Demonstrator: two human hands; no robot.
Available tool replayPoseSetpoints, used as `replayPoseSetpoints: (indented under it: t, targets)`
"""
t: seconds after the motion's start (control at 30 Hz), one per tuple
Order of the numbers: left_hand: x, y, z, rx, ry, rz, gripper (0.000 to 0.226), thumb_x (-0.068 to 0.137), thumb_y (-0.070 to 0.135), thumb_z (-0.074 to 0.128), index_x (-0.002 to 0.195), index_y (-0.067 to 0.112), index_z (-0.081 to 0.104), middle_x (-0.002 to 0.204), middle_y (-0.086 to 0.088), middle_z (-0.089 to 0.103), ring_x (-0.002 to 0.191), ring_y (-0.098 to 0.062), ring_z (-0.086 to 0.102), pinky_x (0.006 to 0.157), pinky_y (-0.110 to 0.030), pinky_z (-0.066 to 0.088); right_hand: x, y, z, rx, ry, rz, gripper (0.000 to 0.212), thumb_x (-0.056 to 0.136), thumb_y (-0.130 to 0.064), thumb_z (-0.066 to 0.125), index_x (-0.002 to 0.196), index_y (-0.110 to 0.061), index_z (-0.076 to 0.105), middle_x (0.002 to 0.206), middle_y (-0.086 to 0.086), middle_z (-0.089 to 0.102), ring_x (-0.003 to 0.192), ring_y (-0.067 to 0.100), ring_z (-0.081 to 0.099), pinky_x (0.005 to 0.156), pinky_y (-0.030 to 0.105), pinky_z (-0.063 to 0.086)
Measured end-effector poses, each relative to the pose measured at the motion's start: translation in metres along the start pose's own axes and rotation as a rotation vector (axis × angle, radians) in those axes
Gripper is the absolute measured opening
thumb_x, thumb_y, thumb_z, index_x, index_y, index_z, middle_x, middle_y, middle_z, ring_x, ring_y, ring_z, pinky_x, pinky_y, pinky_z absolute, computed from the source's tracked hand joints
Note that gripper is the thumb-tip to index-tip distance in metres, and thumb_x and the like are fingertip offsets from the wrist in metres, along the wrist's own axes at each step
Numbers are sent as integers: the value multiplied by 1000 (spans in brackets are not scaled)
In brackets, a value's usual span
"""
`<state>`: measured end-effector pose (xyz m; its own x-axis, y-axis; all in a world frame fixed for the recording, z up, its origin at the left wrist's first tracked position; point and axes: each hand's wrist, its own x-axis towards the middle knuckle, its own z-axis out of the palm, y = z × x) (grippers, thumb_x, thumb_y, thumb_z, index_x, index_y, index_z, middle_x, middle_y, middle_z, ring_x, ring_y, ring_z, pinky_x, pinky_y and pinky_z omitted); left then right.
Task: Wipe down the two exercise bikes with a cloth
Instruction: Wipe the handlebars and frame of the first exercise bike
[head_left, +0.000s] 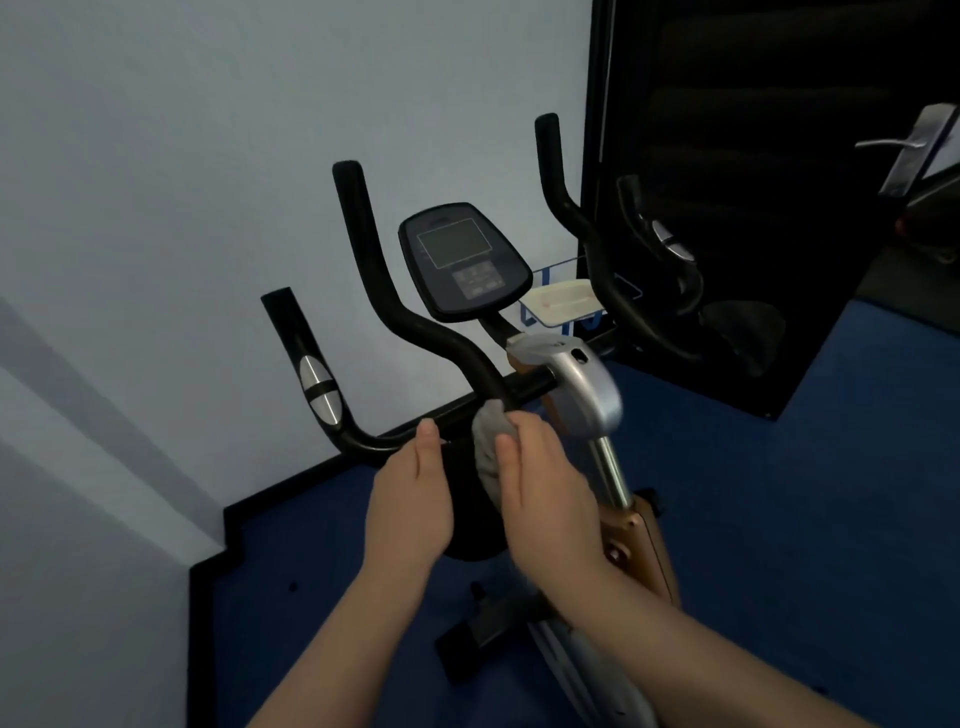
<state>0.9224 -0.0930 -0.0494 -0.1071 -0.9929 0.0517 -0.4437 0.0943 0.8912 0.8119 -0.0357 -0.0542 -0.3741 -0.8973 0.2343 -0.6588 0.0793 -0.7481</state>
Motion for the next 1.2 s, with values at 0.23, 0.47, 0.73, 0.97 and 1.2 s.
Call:
replayPoseSetpoints:
  t: [0.23,0.47,0.73,0.97,1.2]
  targets:
    - [1,3,1,78,12,36,69,99,56,23,82,3,64,74,-14,67,67,-26,62,61,-39,47,-10,3,0,3,3,60,16,103,-39,26,110,-29,36,97,-10,54,82,7,55,70,30,47]
    - [-1,4,-1,45,2,37,62,101,52,25,73,11,62,68,-5,65,61,-16,59,59,-34,45,-13,1,-7,93,-37,58,46,98,-53,23,138,-33,34,124,-11,56,101,10,60,85,38,51]
    - [-1,4,-1,28,-9,9,57,101,51,27,79,19,68,70,0,68,66,-17,62,61,-35,46,21,0,-15,-106,-136,-45,30,102,-49,28,123,-32,43,105,-7,63,91,14,62,79,38,51]
    - [-1,5,-2,31,-14,19,57,101,50,27,77,17,67,69,-2,67,63,-14,62,59,-34,46,45,-4,-31,-375,-371,-148,30,103,-47,26,118,-25,41,99,2,60,85,24,59,71,39,47]
    - [-1,4,-1,27,-2,4,57,100,52,27,82,16,68,72,-4,69,67,-19,64,62,-36,49,-6,5,1,74,8,-30,42,99,-49,27,130,-30,48,116,-13,61,99,9,61,83,36,52]
